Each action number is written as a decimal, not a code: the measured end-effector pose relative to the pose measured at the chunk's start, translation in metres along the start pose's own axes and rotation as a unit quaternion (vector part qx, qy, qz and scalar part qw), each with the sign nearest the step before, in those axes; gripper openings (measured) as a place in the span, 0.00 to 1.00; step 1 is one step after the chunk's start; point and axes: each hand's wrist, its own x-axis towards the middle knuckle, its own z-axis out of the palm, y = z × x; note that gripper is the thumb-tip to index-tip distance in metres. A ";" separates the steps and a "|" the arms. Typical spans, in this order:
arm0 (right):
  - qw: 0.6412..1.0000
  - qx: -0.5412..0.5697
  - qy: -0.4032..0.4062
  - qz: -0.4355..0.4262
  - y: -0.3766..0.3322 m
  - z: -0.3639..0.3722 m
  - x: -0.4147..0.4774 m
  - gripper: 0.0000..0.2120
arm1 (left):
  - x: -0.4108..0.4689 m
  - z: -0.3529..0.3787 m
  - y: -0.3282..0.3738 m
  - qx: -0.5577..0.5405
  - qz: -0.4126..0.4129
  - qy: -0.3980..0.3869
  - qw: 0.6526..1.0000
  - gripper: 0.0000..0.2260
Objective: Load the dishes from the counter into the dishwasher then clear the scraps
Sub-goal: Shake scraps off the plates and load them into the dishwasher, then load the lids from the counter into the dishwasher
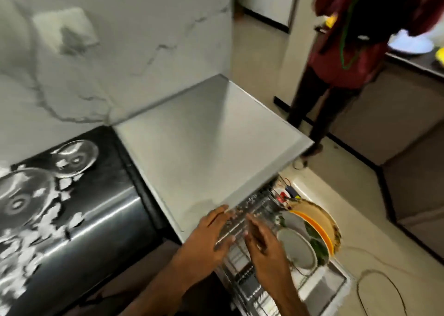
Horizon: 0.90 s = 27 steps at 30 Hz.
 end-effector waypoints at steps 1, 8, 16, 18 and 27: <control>1.000 -0.006 -0.024 0.000 -0.006 0.013 -0.002 0.20 | -0.017 -0.015 -0.010 -0.004 -0.025 0.023 0.999 0.24; 0.989 -0.022 -0.144 -0.010 -0.034 0.101 -0.008 0.17 | -0.143 -0.084 -0.081 -0.026 -0.183 0.113 0.976 0.24; 0.973 -0.035 -0.221 -0.060 -0.067 0.231 -0.022 0.17 | -0.258 -0.126 -0.154 -0.097 -0.262 0.224 0.934 0.22; 0.970 -0.027 -0.234 -0.061 -0.074 0.262 -0.026 0.17 | -0.276 -0.133 -0.168 -0.106 -0.269 0.238 0.927 0.22; 0.957 -0.040 -0.281 -0.059 -0.110 0.317 -0.028 0.18 | -0.285 -0.184 -0.208 -0.224 -0.340 0.289 0.866 0.18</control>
